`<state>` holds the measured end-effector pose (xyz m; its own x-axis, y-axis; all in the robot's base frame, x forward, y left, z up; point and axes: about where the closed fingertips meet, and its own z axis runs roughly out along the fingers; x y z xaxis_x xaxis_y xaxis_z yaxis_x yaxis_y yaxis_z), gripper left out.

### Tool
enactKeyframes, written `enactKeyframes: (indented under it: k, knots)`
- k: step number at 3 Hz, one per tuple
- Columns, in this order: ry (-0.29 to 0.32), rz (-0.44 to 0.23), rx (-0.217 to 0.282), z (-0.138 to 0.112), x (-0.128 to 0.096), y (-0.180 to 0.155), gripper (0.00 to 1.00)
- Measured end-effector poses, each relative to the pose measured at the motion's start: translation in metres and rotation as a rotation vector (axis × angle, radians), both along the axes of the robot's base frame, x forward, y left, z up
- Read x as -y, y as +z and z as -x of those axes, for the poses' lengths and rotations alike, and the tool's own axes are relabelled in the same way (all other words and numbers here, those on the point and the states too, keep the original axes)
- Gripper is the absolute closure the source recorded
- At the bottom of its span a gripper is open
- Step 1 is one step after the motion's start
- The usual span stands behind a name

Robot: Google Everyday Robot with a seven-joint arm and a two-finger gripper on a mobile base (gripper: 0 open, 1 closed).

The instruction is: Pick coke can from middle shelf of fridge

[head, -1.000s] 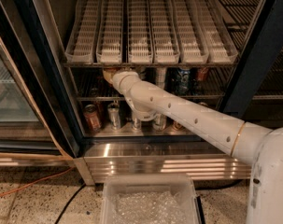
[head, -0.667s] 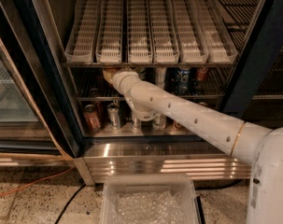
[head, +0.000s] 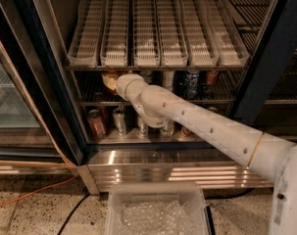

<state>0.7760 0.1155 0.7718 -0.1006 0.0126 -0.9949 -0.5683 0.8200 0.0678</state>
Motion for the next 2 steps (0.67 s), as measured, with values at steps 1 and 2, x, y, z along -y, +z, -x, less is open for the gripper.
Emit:
enactKeyframes:
  k: [1,2]
  knots:
    - [0.078,-0.028,-0.025,0.023,-0.008,0.0,1.0]
    - [0.132,-0.042,-0.054,0.045,-0.01,-0.001,1.0]
